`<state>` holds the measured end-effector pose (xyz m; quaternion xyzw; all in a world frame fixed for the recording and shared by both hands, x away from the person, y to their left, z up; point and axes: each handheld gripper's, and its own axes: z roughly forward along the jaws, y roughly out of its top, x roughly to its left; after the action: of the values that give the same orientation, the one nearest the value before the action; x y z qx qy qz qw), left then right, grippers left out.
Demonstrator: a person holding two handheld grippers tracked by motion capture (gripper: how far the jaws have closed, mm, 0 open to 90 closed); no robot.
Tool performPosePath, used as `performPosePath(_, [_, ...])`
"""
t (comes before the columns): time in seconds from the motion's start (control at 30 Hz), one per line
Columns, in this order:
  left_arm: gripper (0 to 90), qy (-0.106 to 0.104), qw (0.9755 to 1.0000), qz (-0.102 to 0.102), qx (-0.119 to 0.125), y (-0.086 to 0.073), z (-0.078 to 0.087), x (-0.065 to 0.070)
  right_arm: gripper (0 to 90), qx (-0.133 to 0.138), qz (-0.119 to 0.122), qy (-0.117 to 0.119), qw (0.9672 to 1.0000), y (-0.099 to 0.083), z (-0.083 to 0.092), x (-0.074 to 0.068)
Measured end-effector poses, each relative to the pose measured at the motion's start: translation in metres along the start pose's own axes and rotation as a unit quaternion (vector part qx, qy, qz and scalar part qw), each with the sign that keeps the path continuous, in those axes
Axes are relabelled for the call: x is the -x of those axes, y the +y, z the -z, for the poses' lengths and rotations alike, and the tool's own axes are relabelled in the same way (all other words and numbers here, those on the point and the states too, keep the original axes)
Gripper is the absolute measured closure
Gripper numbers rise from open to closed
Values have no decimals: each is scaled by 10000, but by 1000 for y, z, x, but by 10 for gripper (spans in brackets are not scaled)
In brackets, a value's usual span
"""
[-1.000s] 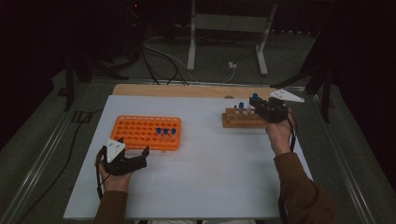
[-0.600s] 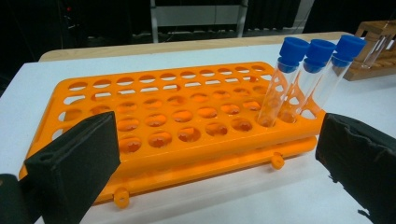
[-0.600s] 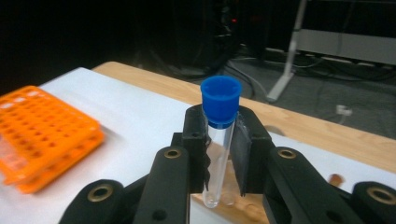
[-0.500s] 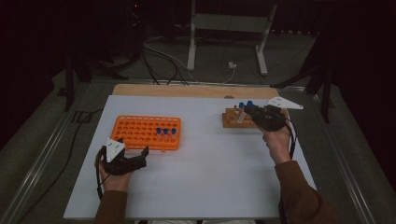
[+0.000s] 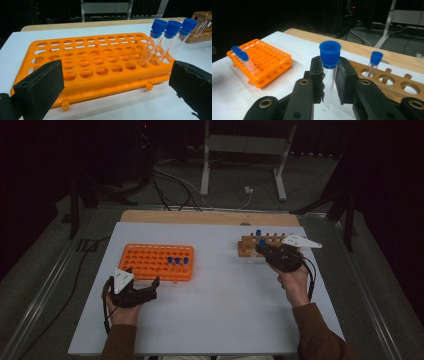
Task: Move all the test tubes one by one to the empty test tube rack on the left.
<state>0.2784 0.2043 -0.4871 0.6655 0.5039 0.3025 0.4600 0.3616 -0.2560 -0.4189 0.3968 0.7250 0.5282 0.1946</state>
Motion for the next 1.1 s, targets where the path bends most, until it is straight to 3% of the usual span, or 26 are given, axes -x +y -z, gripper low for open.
performPosePath(0.3, [7, -21, 10000, 0, 19, 1, 1, 0, 768, -47, 105, 173, 9998, -4, 3, -10])
performPosePath(0.4, [7, -104, 9999, 116, 37, 1, 1, 0, 768, -45, 76, 225, 9997, -5, 2, -12])
performPosePath(0.6, [7, -184, 9997, 85, 99, 5, 4, 8, 768, -143, 84, 377, 9992, -12, -5, -19])
performPosePath(0.77, [7, -285, 9994, -41, 177, 13, 8, 22, 767, -214, 147, 502, 9984, -17, -14, -29])
performPosePath(0.97, [8, -342, 9979, -463, 313, 28, 13, 52, 767, -174, 194, 563, 9981, -20, -17, -37])
performPosePath(1.1, [8, -591, 9953, -631, 437, 36, 14, 75, 768, -249, 234, 639, 9974, -23, -22, -44])
